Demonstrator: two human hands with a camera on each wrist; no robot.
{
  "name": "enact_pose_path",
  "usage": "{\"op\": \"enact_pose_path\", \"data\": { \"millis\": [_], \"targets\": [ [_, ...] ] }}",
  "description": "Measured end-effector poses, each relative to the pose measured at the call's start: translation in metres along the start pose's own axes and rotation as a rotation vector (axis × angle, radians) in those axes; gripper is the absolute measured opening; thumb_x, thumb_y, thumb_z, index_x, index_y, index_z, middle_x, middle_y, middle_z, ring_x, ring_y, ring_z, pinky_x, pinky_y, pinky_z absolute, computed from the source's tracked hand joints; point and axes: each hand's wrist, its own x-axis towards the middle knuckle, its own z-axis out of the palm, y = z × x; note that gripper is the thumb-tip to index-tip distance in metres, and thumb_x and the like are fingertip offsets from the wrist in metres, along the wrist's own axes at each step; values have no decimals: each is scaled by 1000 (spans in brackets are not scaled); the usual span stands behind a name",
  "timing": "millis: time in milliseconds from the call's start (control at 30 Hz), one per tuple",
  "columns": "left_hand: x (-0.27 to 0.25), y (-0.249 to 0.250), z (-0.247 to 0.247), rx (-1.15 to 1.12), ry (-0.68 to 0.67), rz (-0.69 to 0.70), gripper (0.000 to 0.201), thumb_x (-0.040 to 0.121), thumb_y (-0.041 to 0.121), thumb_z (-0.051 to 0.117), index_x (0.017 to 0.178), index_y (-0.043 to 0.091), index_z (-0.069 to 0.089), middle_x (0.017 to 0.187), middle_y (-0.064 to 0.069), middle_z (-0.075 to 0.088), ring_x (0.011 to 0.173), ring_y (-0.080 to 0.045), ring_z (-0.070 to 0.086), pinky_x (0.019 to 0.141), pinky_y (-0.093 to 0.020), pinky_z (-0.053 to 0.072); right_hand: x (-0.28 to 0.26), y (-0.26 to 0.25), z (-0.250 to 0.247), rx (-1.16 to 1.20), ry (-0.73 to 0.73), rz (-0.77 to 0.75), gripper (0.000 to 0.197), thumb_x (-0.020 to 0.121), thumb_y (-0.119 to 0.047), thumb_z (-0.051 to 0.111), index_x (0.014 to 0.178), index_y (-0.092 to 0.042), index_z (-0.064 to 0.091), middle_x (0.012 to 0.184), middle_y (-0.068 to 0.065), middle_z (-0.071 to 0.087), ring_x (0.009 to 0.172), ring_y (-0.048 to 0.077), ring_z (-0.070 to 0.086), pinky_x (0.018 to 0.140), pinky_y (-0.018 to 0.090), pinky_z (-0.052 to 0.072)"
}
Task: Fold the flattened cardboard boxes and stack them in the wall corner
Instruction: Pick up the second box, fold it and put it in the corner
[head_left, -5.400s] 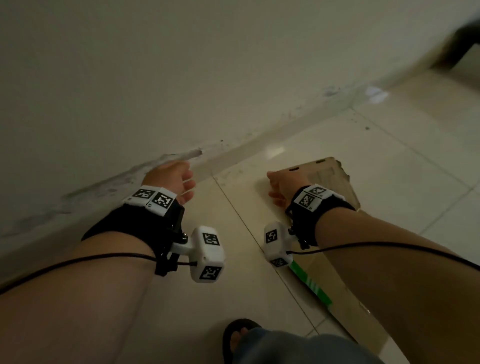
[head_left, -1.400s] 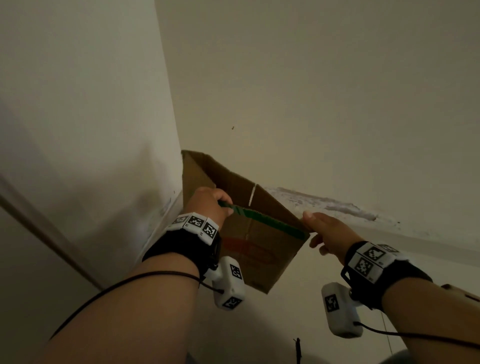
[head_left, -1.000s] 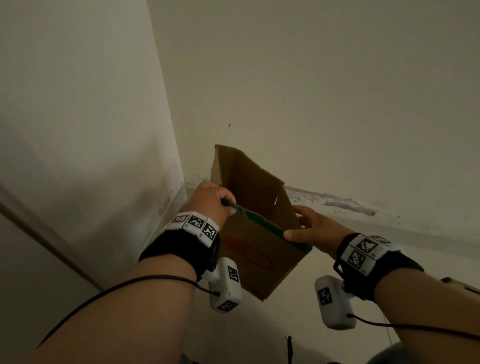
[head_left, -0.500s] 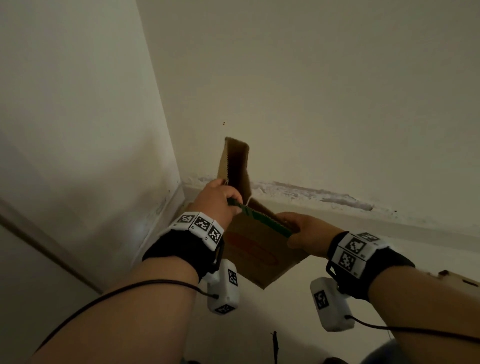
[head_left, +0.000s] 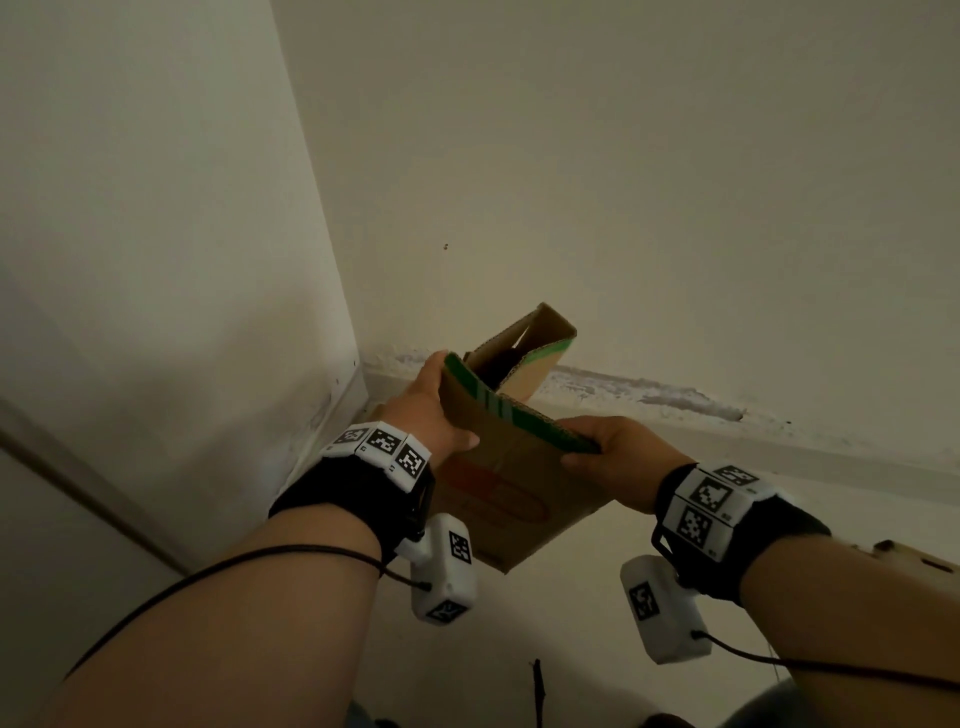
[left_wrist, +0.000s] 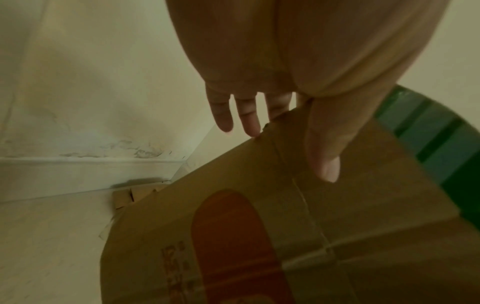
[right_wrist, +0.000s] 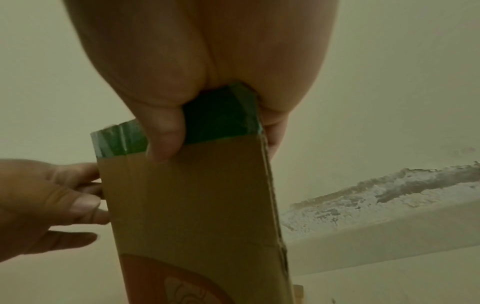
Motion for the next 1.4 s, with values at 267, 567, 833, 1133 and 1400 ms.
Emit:
{"op": "enact_pose_path", "data": {
  "millis": [267,567,833,1133,1400],
  "targets": [
    [5,-9,4,7,-36,-60,104,60,25,81,143,22,18,141,-10,46,123,-31,50,102,-44,45,0,-4,1,45,34,-75,36,90,-14,55,121,-30,62,105,-10,62,103,15,56,97,32,45],
    [2,-8,0,-256,79,39,95,60,23,82,138,24,28,131,-3,53,110,-22,53,94,-36,49,4,-5,-14,52,418,-126,17,80,-22,69,96,-27,64,87,-9,60,83,13,55,73,26,47],
    [0,1,-6,-397,216,8,79,66,20,79,133,15,36,130,-7,56,109,-23,55,83,-25,39,16,13,-14,223,678,-54,69,68,-24,80,126,-19,42,121,5,46,102,19,50,83,30,47],
    [-2,0,-14,-608,276,-43,80,68,25,77,135,16,33,132,-7,53,106,-21,53,87,-33,42,28,32,0,258,231,130,68,78,-47,66,135,-22,40,123,2,61,111,24,58,91,34,46],
    [7,-14,-12,-712,215,-116,86,67,25,76,139,22,28,135,-8,52,117,-32,54,102,-52,42,31,27,-4,516,267,31,22,87,-27,61,107,-31,53,101,-4,66,101,24,62,93,42,49]
  ]
}}
